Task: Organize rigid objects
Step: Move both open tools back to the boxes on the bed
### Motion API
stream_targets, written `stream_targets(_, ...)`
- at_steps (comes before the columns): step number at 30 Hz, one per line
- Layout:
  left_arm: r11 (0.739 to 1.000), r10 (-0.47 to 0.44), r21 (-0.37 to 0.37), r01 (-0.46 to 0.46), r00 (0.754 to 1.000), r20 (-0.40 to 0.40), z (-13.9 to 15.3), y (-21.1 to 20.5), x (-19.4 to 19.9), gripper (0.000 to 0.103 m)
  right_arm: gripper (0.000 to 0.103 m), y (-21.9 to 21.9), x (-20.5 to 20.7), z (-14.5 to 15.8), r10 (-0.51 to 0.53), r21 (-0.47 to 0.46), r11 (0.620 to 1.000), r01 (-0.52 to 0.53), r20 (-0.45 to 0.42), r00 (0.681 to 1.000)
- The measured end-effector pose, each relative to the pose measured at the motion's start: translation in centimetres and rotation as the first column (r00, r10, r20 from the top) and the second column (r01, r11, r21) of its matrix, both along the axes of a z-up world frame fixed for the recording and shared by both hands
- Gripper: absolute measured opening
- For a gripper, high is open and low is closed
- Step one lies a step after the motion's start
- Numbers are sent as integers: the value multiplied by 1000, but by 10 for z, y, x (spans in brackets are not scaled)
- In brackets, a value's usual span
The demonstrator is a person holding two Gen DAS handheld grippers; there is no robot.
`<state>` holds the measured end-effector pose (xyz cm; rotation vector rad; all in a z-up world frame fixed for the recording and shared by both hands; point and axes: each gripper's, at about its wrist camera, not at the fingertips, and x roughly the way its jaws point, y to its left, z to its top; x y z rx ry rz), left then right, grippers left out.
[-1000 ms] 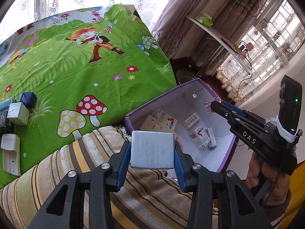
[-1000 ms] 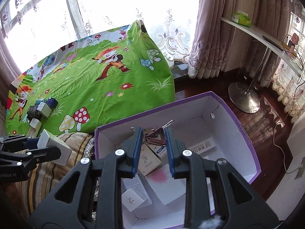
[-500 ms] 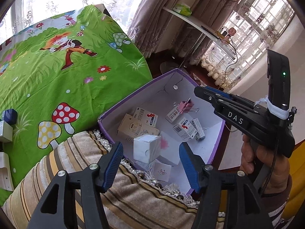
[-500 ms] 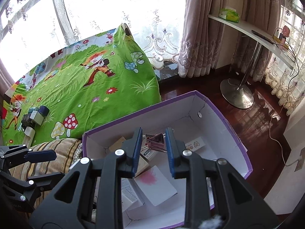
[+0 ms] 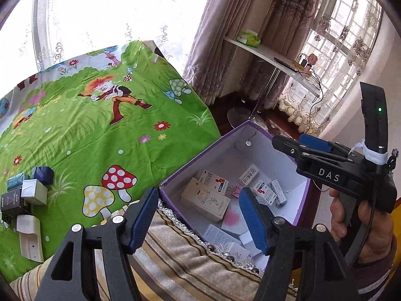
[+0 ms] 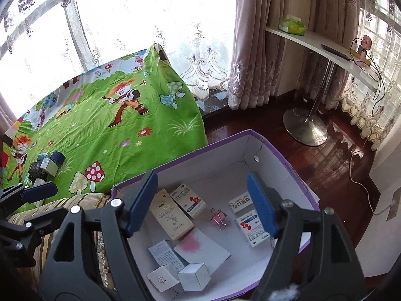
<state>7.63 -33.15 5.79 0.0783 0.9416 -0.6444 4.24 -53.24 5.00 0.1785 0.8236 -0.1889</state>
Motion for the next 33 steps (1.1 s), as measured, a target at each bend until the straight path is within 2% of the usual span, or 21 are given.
stream_targets(5, 997, -1, -72, 2, 1000, 10, 6, 20, 4, 68, 88, 12, 1, 12, -50, -91, 995, 51, 16, 999)
stream_targets(9, 1000, 8, -16, -7, 999, 54, 11, 30, 3, 68, 95, 25, 1, 22, -65, -155, 985, 72, 47, 997)
stream_targets(12, 999, 9, -45, -6, 997, 72, 15, 43, 1, 68, 96, 35, 1, 27, -51, -165, 984, 61, 63, 997)
stream_targets(19, 998, 63, -34, -60, 993, 100, 17, 70, -2, 68, 96, 60, 6, 25, 36, -79, 996, -33, 43, 998)
stream_targets(24, 993, 115, -49, -111, 991, 68, 11, 100, 5, 68, 96, 79, 8, 27, 122, -16, 992, -121, 62, 991)
stream_targets(33, 964, 264, -52, -262, 964, 35, -1, 171, 20, 68, 96, 108, 28, 22, 177, 60, 982, -177, 11, 984)
